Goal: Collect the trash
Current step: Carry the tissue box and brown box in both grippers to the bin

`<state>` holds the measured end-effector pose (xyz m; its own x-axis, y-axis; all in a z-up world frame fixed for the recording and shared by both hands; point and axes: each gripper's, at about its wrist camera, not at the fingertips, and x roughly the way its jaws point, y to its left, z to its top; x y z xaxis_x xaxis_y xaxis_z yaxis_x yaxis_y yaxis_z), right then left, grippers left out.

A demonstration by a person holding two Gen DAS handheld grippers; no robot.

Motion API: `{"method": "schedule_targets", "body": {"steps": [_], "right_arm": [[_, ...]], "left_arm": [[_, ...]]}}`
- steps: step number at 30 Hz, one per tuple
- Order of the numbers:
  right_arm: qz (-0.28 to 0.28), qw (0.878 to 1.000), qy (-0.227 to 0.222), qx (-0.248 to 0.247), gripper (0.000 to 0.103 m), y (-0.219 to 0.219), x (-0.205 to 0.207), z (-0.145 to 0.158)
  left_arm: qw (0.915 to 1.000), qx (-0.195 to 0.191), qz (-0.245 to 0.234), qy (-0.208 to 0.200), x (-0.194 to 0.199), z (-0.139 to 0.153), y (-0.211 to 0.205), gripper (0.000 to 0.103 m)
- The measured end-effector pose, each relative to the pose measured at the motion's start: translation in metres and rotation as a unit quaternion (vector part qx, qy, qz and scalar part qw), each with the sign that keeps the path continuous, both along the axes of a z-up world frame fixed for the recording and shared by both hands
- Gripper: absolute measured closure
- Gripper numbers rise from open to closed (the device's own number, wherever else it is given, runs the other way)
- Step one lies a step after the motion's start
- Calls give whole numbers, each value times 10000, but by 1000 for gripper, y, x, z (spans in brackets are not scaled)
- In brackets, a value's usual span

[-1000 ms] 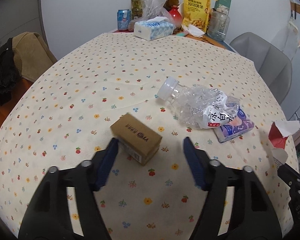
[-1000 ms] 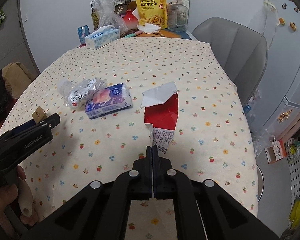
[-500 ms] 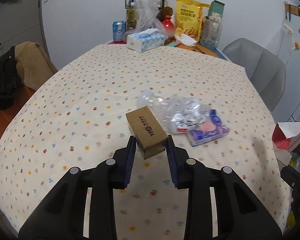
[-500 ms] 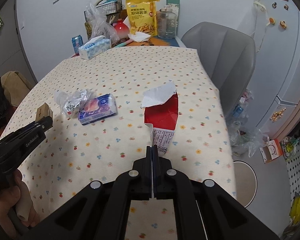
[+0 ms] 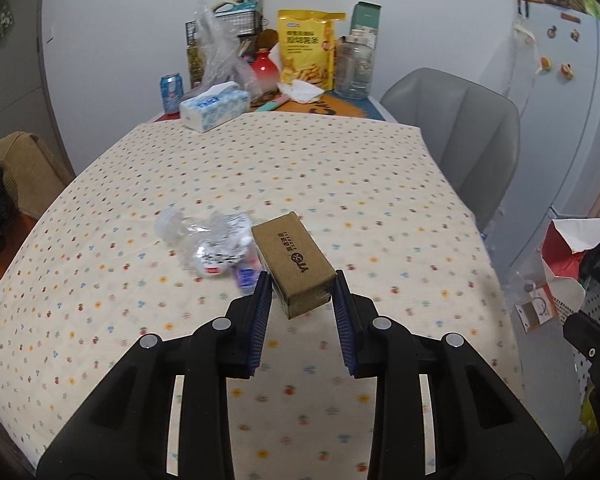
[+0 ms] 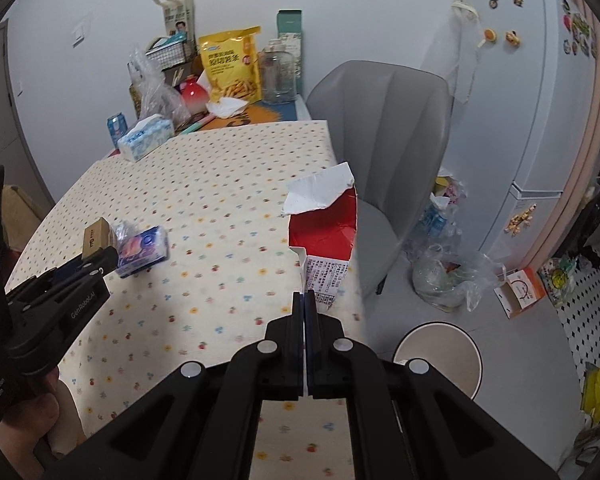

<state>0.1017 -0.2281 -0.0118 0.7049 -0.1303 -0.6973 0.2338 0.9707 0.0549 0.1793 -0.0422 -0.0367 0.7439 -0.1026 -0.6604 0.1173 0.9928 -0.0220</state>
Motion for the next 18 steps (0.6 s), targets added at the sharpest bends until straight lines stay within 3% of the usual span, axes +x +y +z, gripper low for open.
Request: {"method": "schedule_targets", "body": {"steps": [18], "right_arm": [[-676,9971,-29,352,101,-105,-38,-7]], "left_arm": [[9969,336,-695,-148,-26,13,-103,72]]}}
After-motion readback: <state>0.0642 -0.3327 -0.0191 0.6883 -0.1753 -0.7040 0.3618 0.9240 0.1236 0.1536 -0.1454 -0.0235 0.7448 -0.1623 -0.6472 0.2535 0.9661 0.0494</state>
